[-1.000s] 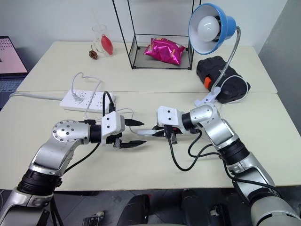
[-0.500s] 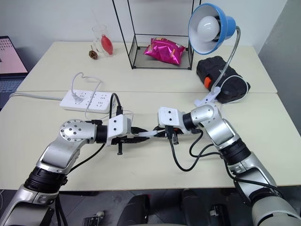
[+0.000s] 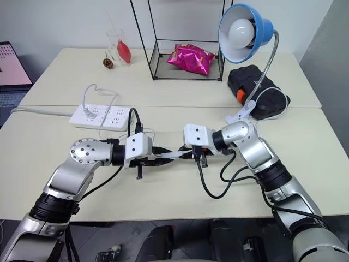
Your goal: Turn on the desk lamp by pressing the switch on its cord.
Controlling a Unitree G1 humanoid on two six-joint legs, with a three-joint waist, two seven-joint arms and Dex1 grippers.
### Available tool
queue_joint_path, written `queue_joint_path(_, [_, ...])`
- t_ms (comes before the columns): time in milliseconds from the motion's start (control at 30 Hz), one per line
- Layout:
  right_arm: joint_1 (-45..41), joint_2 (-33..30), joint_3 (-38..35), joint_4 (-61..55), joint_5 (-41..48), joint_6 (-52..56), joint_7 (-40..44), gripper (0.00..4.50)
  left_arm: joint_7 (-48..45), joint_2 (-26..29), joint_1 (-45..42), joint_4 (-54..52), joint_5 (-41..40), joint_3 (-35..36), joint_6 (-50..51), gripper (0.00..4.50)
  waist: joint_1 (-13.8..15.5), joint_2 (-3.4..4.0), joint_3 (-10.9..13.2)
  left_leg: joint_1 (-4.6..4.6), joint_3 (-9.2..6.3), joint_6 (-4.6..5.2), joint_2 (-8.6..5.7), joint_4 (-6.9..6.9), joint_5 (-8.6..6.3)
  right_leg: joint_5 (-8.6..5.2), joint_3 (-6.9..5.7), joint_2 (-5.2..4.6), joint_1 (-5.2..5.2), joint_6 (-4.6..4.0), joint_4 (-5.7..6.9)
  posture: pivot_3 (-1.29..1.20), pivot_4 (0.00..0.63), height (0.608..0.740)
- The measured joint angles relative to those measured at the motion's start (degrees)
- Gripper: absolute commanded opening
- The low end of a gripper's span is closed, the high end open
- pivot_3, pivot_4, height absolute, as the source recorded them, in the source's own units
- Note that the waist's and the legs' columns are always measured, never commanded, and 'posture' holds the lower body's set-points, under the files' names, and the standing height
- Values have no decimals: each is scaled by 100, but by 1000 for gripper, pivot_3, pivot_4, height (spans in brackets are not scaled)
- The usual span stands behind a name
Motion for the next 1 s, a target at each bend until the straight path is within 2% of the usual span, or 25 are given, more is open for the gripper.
queue_joint_path(100, [14,10,41,-53,22,1,21,347,-31,52,2,-33,-2,21,-29,2553,-1,0,0,-1,0,0,0,0,0,0,0,0,0,0,0,0,150,740])
queue_joint_path(167, [23,10,65,-85,29,1,27,347,-95,150,6,-150,-57,46,-17,2564,-1,0,0,-1,0,0,0,0,0,0,0,0,0,0,0,0,150,740])
queue_joint_path(533, [70,1,104,-92,49,11,30,347,-271,473,268,-622,-309,121,422,2564,-5,0,0,1,-1,0,0,1,0,0,0,0,0,1,0,0,150,740])
queue_joint_path(933, [71,1,118,-93,91,11,30,347,-126,379,272,-476,-113,82,296,2564,-4,0,0,0,-1,0,0,1,0,0,0,0,0,1,0,0,150,740])
queue_joint_path(967, [71,1,119,-92,97,11,30,347,-116,355,272,-460,-89,68,281,2211,-4,0,0,0,-1,0,0,1,0,0,0,0,0,1,0,0,150,740])
queue_joint_path(1000, [71,1,121,-93,104,11,30,347,-84,315,270,-420,-58,58,254,2049,-4,0,0,0,-1,0,0,1,0,0,-1,0,0,1,0,0,150,740])
